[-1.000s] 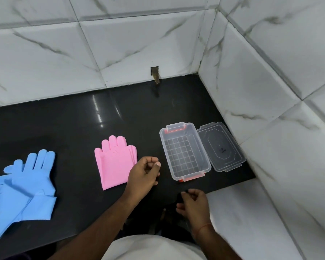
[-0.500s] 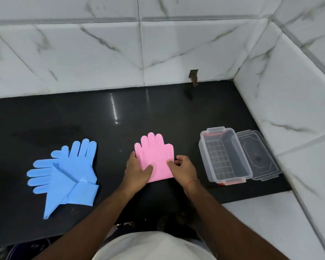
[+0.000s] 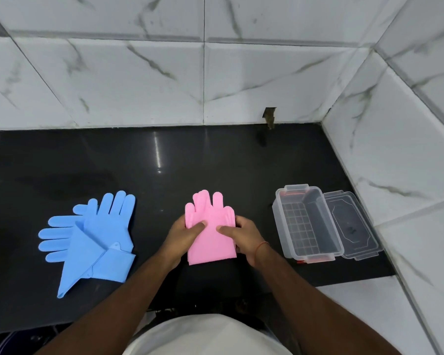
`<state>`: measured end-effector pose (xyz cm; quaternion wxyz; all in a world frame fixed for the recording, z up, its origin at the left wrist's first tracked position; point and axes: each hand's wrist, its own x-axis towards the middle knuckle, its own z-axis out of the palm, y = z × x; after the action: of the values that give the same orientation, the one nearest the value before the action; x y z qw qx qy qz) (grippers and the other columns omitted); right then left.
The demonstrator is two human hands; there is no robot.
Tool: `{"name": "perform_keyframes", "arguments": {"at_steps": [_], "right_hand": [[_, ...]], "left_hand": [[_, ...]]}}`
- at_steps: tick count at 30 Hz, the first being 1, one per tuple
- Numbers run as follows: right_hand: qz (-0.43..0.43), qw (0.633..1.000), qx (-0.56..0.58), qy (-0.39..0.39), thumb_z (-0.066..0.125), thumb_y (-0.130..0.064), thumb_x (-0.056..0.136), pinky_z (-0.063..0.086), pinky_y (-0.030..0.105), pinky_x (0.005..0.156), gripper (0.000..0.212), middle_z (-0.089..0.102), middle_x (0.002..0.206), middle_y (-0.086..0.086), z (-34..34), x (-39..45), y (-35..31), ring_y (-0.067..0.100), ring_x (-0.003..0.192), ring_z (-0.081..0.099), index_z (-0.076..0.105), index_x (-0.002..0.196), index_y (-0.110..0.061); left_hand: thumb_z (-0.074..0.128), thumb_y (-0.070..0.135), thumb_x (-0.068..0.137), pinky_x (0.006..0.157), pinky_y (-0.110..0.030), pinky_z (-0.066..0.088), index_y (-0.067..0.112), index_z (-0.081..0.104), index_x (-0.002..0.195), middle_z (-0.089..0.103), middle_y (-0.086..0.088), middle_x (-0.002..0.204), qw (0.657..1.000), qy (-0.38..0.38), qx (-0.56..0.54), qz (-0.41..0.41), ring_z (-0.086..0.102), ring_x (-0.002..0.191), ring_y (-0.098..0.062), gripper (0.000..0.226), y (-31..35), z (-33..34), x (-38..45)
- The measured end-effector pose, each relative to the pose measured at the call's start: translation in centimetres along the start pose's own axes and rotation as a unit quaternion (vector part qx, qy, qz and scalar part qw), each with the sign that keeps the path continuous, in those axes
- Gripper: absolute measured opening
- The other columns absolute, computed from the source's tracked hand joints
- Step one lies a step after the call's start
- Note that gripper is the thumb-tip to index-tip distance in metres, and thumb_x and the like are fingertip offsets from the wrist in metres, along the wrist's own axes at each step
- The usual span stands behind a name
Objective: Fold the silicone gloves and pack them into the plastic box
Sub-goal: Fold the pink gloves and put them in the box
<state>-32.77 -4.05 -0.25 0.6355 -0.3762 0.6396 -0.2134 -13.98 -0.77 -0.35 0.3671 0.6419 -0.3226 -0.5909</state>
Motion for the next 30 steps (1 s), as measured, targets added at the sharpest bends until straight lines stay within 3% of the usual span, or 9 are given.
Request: {"name": "perform_keyframes", "arguments": {"at_steps": [4, 11, 15, 21, 24, 27, 30], "right_hand": [[-0.060, 0.997, -0.043, -0.006, 0.078, -0.023, 0.097, 0.061, 0.054, 0.100, 0.036, 0.073, 0.125, 0.006, -1.0, -1.4, -0.8, 0.026, 0.115, 0.070, 0.065, 0.130, -0.016], [-0.162, 0.983, -0.066, 0.048, 0.081, -0.025, 0.095, 0.063, 0.049, 0.095, 0.036, 0.076, 0.121, 0.001, -7.4, -4.8, -3.9, 0.023, 0.112, 0.073, 0.066, 0.127, -0.018], [-0.176, 0.981, -0.030, 0.078, 0.082, -0.021, 0.094, 0.064, 0.040, 0.091, 0.031, 0.076, 0.120, -0.006, -13.5, -6.6, -5.1, 0.020, 0.112, 0.073, 0.067, 0.120, -0.028], [-0.134, 0.982, -0.043, 0.128, 0.083, -0.023, 0.092, 0.063, 0.050, 0.094, 0.048, 0.073, 0.128, 0.005, -22.1, -7.2, -4.3, 0.028, 0.113, 0.072, 0.064, 0.135, -0.016], [-0.121, 0.982, -0.049, 0.138, 0.084, -0.020, 0.092, 0.064, 0.048, 0.092, 0.048, 0.074, 0.129, 0.007, -23.8, -6.5, -3.2, 0.027, 0.111, 0.072, 0.064, 0.135, -0.015], [-0.118, 0.977, -0.093, 0.154, 0.083, -0.020, 0.092, 0.061, 0.052, 0.098, 0.048, 0.072, 0.132, 0.008, -24.1, -5.5, -2.0, 0.028, 0.114, 0.070, 0.065, 0.137, -0.014], [-0.111, 0.960, -0.182, 0.181, 0.080, -0.029, 0.094, 0.058, 0.055, 0.104, 0.050, 0.070, 0.134, 0.006, -23.8, -4.7, -1.4, 0.030, 0.118, 0.068, 0.063, 0.140, -0.017]], "left_hand": [[0.074, 0.009, 0.103, 0.102, -0.057, 0.064, 0.020, 0.065, 0.137, 0.078, -0.006, 0.131, 0.996, -0.002, -0.083, 0.031, 0.077, 0.122, -0.030, 0.036, 0.0, 0.6, -0.7], [0.081, 0.010, 0.098, 0.098, -0.051, 0.066, 0.017, 0.063, 0.140, 0.078, -0.007, 0.135, 0.984, -0.020, -0.151, 0.098, 0.078, 0.122, -0.027, 0.046, 3.3, 5.7, -1.4], [0.083, 0.012, 0.096, 0.092, -0.048, 0.069, 0.024, 0.066, 0.137, 0.081, 0.001, 0.127, 0.985, -0.056, -0.141, 0.077, 0.080, 0.116, -0.021, 0.046, 6.0, 10.6, -0.9], [0.080, 0.003, 0.092, 0.078, -0.040, 0.070, 0.028, 0.066, 0.128, 0.083, 0.004, 0.114, 0.989, -0.125, -0.027, 0.069, 0.083, 0.106, -0.015, 0.045, 7.8, 17.2, 0.4], [0.084, 0.004, 0.089, 0.075, -0.037, 0.071, 0.027, 0.066, 0.123, 0.080, 0.002, 0.117, 0.988, -0.096, 0.075, 0.091, 0.082, 0.103, -0.016, 0.045, 7.9, 18.9, 0.9], [0.086, 0.014, 0.085, 0.074, -0.029, 0.065, 0.027, 0.065, 0.118, 0.074, 0.010, 0.114, 0.959, -0.049, 0.235, 0.153, 0.075, 0.099, -0.011, 0.041, 7.9, 19.5, 1.1], [0.085, 0.019, 0.086, 0.081, -0.022, 0.057, 0.026, 0.065, 0.126, 0.073, 0.011, 0.119, 0.937, -0.033, 0.300, 0.175, 0.071, 0.106, -0.012, 0.045, 7.8, 19.8, 1.1]]}}
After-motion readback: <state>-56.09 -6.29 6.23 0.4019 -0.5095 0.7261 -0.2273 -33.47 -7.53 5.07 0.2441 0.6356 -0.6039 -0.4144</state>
